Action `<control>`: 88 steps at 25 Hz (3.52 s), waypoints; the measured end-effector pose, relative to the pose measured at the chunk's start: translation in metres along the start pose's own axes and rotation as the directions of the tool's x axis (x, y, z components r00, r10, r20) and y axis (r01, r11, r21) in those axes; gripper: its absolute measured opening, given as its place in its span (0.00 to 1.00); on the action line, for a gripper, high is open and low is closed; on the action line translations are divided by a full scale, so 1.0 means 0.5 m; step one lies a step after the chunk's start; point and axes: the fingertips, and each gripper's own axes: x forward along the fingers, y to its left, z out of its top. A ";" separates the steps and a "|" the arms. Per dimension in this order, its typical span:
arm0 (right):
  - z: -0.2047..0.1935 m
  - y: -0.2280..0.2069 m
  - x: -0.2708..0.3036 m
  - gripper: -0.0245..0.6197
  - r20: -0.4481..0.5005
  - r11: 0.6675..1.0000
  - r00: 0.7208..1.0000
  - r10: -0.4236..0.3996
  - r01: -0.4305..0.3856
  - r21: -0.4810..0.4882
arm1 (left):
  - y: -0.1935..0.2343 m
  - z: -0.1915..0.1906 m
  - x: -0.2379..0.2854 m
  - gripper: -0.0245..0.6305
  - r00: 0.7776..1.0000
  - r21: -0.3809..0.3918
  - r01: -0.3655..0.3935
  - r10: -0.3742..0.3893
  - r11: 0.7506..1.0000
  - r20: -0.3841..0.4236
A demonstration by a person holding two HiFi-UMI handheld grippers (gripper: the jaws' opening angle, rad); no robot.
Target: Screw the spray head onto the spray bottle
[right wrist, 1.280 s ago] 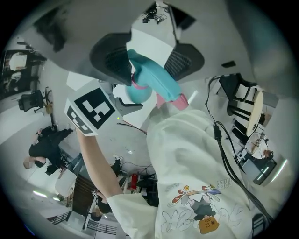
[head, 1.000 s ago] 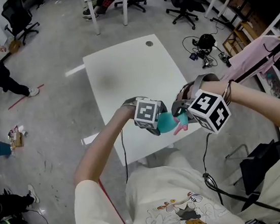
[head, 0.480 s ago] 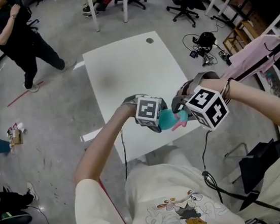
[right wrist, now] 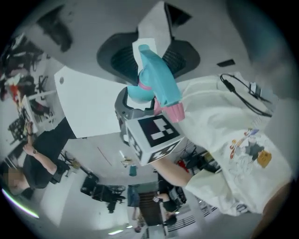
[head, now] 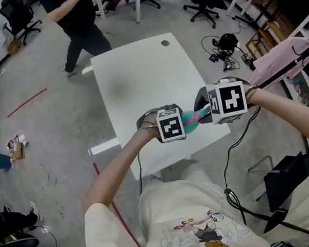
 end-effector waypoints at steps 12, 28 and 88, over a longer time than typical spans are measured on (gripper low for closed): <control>-0.010 -0.090 -0.021 0.24 0.133 0.784 0.991 -0.026 -0.062 0.617 | 0.113 -0.020 -0.029 0.65 0.889 -0.240 -0.459 0.439 0.856 -0.134; -0.025 -0.092 -0.075 0.37 0.165 0.817 0.978 -0.131 0.012 0.577 | 0.113 -0.051 -0.010 0.65 0.956 -0.258 -0.288 0.292 0.922 -0.025; -0.031 -0.074 0.000 0.24 0.076 0.879 0.991 -0.107 0.059 0.474 | 0.088 0.002 0.018 0.65 0.889 -0.356 -0.441 0.455 0.824 -0.050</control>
